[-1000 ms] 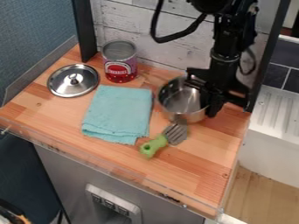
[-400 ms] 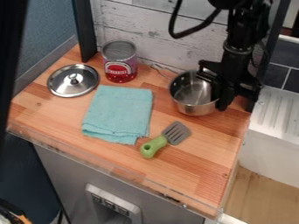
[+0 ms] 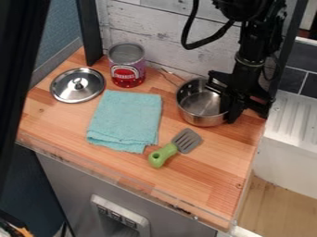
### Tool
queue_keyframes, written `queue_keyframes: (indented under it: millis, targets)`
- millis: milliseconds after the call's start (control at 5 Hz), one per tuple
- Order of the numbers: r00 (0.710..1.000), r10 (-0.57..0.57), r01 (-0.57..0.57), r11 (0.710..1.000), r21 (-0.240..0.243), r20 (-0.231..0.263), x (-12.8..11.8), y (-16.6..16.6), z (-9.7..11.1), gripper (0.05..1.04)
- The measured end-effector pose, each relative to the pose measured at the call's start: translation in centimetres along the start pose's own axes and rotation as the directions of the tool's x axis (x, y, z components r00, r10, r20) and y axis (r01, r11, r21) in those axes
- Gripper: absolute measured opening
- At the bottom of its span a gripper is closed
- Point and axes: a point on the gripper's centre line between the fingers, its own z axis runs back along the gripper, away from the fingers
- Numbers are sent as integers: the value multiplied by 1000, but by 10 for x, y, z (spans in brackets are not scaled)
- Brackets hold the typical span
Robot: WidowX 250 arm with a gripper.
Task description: Moved the metal pot on the upper right of the table
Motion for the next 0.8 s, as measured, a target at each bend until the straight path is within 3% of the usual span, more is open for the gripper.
queue_keyframes:
  millis: [200,600,800]
  targets:
    - [1000,19,-19,1000,-4,-10,-7,-1,-2,288]
    - [987,84,-79,996,-42,139,-13,4,59,854]
    - [980,103,-94,994,-57,170,-18,15,75,1009]
